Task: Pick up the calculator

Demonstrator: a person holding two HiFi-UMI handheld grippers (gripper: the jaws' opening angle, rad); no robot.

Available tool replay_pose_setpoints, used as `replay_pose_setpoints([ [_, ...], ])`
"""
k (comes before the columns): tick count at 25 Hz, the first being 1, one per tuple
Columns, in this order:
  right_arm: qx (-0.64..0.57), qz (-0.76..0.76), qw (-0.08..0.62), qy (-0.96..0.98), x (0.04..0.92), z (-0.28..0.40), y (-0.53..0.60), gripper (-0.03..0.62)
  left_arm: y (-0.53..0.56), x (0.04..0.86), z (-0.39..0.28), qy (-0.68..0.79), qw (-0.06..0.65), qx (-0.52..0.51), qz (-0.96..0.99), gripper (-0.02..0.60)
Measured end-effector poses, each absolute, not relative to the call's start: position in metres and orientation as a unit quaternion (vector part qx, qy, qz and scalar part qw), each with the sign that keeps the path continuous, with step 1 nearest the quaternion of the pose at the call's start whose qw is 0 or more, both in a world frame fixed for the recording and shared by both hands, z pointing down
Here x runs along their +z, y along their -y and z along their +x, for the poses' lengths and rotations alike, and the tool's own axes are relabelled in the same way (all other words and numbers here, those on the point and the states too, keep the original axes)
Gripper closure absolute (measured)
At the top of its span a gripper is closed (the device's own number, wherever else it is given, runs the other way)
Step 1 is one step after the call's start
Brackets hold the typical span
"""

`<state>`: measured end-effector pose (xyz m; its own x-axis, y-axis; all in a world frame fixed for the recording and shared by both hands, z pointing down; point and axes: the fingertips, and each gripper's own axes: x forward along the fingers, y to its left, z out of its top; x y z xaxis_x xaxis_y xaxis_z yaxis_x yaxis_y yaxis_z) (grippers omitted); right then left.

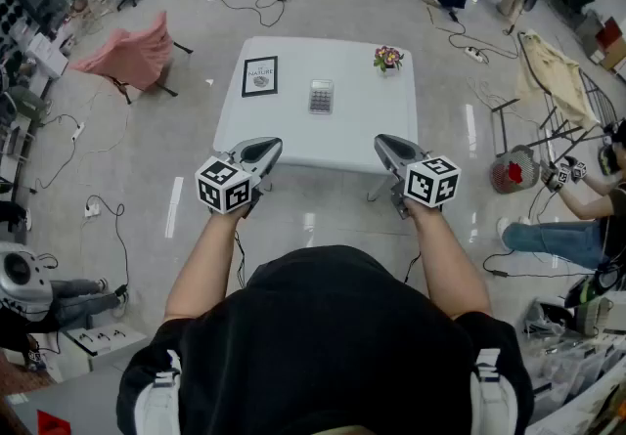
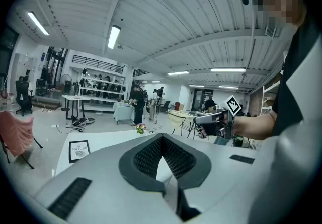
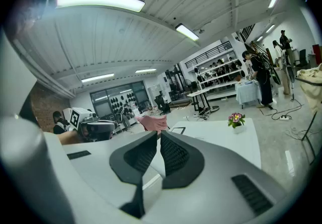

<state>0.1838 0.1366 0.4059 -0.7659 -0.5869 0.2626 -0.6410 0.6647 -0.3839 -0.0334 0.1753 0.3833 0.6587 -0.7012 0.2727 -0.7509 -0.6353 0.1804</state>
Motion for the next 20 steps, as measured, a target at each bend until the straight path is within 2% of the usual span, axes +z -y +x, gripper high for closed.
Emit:
replay_pose_setpoints([
  [13, 0.242, 0.345, 0.027, 0.907, 0.399, 0.201, -0.132, 0.568, -0.170, 0.375, -0.026, 0.406, 0.139, 0.090, 0.899, 0.565],
  [20, 0.241, 0.354, 0.019, 0.903, 0.394, 0.215, -0.133, 0.513, -0.172, 0.369, -0.021, 0.406, 0.136, 0.094, 0.899, 0.565],
])
